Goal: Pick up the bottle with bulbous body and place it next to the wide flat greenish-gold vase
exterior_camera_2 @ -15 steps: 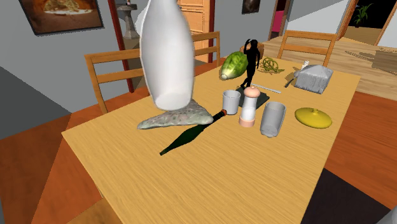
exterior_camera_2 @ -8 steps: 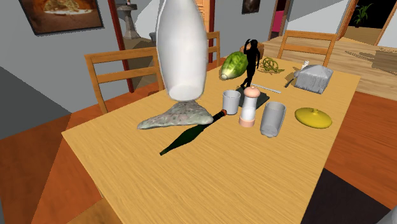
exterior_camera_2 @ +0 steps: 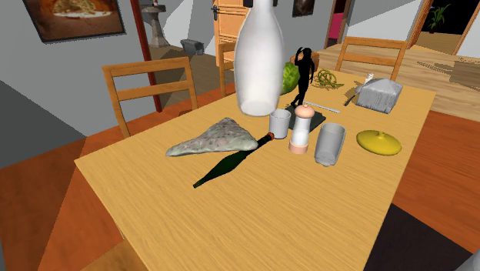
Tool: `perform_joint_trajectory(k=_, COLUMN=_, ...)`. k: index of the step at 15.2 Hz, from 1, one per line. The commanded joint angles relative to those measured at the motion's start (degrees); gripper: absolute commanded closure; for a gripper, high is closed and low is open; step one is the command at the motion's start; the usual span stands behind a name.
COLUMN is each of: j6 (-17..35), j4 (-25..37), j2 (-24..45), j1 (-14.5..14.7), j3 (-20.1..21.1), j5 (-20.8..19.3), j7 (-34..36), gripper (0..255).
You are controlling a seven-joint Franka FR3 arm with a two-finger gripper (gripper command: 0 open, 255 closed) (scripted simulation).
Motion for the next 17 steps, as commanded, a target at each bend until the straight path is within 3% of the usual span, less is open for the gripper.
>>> perform_joint_trajectory(k=1, j6=1.1, j4=-2.3, j2=-1.3, j1=-1.1, j3=-1.7, j5=0.2, j7=-2.9, gripper=255)
perform_joint_trajectory(k=9, j6=5.4, j4=-7.0, j2=-1.5, j1=-5.3, j3=-8.5, j5=-0.4, j7=-14.0, gripper=255)
perform_joint_trajectory(k=17, j6=9.2, j4=-7.1, j2=2.2, j1=-9.5, j3=-14.5, j5=-1.1, j7=-24.3, gripper=255)
